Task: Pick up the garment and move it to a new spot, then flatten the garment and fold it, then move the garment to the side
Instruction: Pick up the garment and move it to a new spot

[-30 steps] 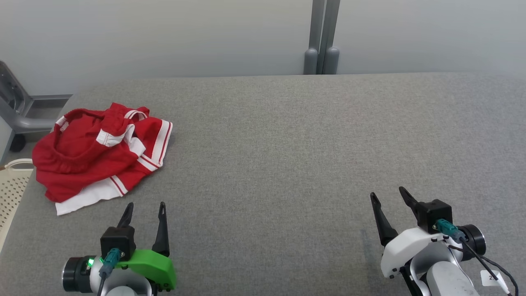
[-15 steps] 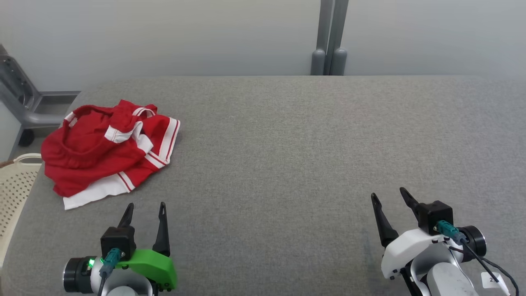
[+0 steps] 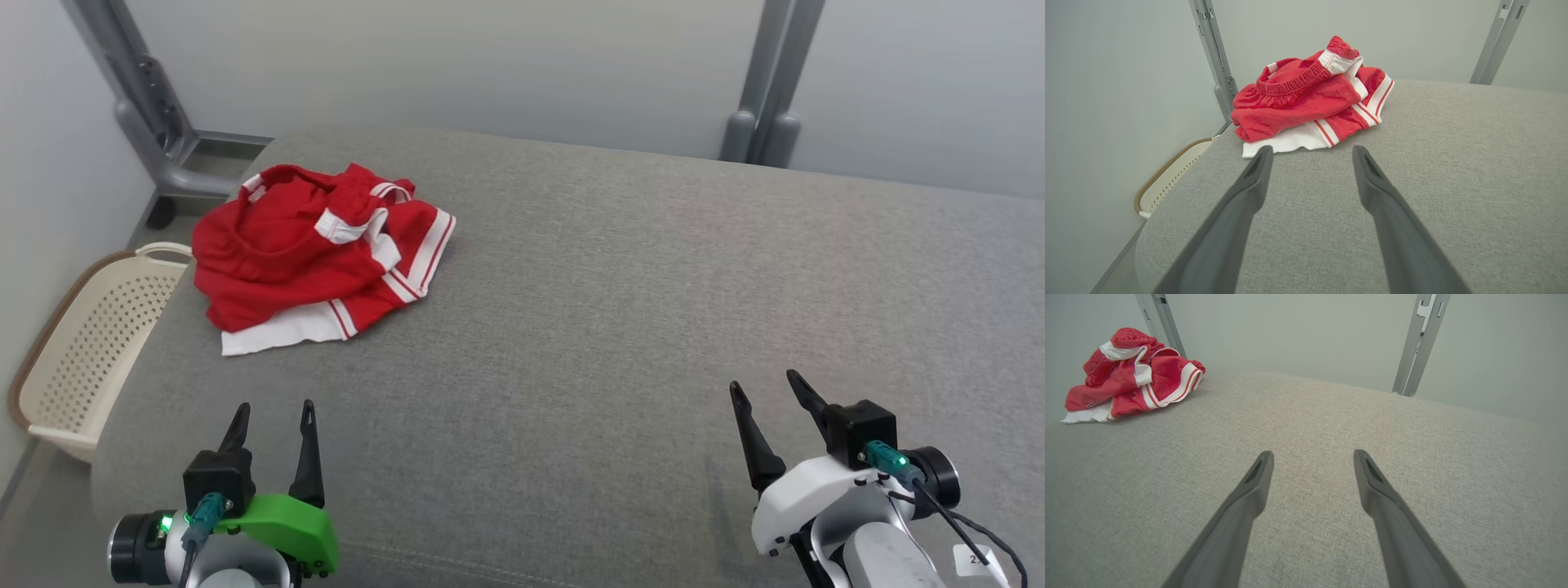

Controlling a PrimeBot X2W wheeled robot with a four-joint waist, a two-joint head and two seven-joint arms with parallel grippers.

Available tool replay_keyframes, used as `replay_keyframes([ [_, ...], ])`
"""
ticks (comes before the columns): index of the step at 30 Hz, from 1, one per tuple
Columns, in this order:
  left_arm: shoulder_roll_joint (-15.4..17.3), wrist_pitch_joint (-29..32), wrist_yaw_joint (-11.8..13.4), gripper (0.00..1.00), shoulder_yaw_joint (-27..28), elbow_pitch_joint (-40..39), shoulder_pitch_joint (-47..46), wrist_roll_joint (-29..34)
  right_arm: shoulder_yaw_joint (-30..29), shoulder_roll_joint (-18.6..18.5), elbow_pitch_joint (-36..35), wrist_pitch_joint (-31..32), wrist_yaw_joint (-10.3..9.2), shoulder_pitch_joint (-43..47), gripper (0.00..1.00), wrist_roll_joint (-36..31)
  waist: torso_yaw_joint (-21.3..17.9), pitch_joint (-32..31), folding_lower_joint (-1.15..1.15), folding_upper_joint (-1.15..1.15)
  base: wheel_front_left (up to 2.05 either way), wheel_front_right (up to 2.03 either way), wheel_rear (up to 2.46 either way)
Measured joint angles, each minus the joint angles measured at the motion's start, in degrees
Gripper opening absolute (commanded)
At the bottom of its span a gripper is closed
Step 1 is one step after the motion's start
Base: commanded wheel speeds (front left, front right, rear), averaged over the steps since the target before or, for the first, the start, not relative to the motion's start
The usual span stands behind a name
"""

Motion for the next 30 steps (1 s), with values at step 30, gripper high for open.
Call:
replay_keyframes([
  [30, 0.77, 4.88, -1.02, 1.00, -0.67, 0.73, -2.29, -3.83, 3.15, 0.00, -0.49, 0.22, 0.00, -0.38, 1.00, -0.16, 14.97, 1.80, 0.00, 0.00, 0.00, 0.00, 0.00],
])
